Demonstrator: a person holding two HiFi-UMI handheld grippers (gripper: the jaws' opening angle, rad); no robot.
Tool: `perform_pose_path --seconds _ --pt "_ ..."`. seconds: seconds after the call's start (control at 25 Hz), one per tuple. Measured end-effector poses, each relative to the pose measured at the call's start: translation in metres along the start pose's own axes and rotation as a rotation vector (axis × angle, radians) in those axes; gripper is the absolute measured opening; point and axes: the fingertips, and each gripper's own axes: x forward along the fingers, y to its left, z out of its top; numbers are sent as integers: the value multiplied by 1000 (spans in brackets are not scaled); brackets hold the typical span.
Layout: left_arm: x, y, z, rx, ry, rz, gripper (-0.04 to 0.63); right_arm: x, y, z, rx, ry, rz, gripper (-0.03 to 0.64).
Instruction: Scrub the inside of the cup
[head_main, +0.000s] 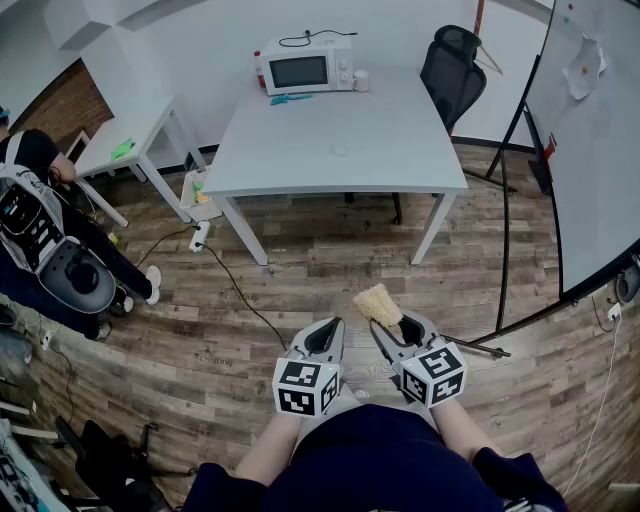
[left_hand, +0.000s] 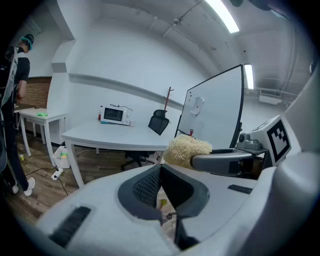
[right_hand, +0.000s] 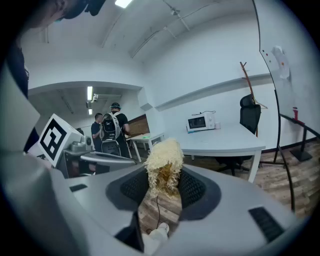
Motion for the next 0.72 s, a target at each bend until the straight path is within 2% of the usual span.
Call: perform_pose_path --seconds 0.56,0.72 --pt "2 -5 -8 -11 6 28 17 -15 -9 3 -3 -42 -14 170" --pt "0 -6 -9 -16 7 31 17 -16 -9 5 41 -56 -3 170"
